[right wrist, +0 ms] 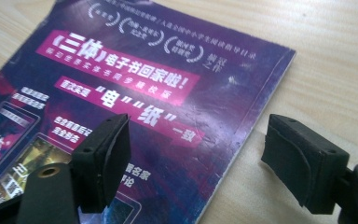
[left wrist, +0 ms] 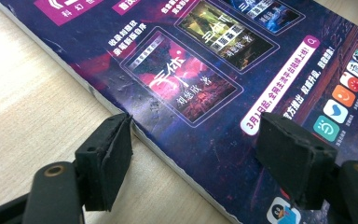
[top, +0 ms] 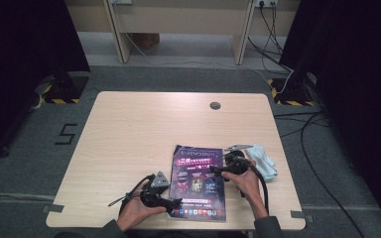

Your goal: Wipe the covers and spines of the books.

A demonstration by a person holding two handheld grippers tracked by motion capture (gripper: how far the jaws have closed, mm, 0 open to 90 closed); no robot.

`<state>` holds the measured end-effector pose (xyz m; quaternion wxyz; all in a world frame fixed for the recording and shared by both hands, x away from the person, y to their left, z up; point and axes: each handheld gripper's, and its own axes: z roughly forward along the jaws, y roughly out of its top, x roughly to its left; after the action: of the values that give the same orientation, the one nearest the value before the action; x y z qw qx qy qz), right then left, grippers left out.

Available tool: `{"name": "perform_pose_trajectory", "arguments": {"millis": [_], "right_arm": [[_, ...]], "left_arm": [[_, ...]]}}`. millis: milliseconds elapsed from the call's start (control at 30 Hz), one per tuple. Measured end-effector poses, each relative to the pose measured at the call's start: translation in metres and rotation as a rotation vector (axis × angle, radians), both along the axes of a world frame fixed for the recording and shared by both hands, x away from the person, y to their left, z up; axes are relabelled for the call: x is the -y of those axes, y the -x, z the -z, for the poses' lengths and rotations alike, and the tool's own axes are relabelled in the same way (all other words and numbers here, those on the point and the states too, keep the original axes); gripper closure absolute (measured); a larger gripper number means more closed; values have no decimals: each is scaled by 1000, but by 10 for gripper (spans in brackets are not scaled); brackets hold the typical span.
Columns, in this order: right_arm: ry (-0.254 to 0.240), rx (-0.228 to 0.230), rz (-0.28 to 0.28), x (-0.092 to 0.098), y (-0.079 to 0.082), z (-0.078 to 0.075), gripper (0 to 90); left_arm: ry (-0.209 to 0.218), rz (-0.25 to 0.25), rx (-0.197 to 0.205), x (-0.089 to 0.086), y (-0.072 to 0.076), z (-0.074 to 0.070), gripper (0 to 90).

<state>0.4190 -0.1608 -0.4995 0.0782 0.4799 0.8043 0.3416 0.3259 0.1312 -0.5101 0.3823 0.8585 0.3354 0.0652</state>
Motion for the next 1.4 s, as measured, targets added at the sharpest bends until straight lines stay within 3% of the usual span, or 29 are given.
{"name": "perform_pose_trajectory", "arguments": {"millis": [233, 333, 467, 633, 700, 1133, 1267, 1400], "right_arm": [[-20, 12, 40, -7, 4, 3, 242], [-67, 1, 68, -4, 5, 4, 237], [-106, 6, 99, 3, 5, 5, 312], [-80, 29, 115, 4, 8, 5, 396], [-106, 28, 131, 6, 8, 6, 429], [-216, 17, 183, 13, 6, 8, 483], [-208, -5, 202, 12, 8, 9, 498], [-223, 3, 206, 12, 9, 7, 496]], "left_arm": [[2, 1, 3, 2, 0, 0, 261], [1, -13, 8, 6, -1, 1, 262], [-1, -8, 5, 9, -5, 0, 265], [3, -4, 8, 9, -7, 0, 266], [3, -2, 8, 9, -7, 0, 266], [3, -21, 6, 10, -7, 0, 264], [7, -29, 9, 10, -6, 1, 262], [6, -31, 9, 10, -6, 1, 263]]}}
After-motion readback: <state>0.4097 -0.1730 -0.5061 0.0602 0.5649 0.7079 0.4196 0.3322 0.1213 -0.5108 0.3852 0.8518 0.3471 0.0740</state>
